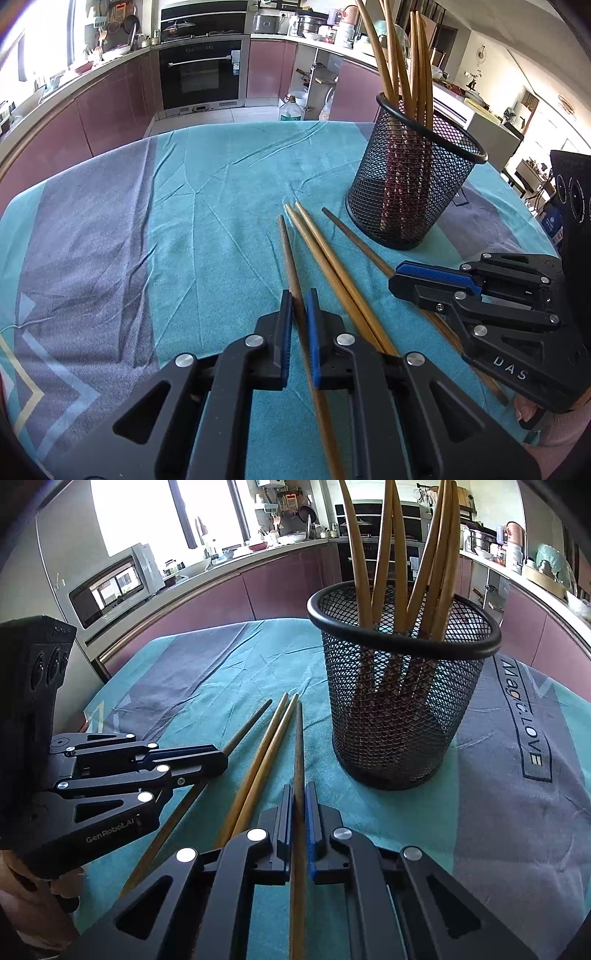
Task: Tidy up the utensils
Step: 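Close the left tool on a chopstick while the right tool grasps another, then raise both held chopsticks upright above the mesh cup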
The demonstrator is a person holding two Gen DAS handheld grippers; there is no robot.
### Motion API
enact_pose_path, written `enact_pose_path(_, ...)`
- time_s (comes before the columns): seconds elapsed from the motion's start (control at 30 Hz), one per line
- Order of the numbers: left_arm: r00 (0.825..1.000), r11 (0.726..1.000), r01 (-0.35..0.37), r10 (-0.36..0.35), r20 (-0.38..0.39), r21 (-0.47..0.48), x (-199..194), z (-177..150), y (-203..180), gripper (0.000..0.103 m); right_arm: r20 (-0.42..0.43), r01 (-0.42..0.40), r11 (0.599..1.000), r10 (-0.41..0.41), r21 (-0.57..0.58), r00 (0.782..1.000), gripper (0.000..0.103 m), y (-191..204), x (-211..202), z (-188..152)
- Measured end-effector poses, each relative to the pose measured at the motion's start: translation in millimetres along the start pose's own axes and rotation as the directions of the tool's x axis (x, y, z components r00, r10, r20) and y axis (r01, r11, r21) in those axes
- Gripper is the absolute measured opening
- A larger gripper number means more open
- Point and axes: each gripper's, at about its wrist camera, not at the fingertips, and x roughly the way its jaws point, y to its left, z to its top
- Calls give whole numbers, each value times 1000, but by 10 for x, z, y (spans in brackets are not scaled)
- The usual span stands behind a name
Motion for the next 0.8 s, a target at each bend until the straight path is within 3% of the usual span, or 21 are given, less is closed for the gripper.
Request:
enact_pose_path(0.4,995,997,78,-77,58,-16,-365,31,65,8,78,-102,995,100,10,992,5,33,-358,-12)
enact_pose_path(0.8,973,982,191,-189,130,1,-744,157,5,7,177,-149,988,141,35,974,5,-28,-723,29)
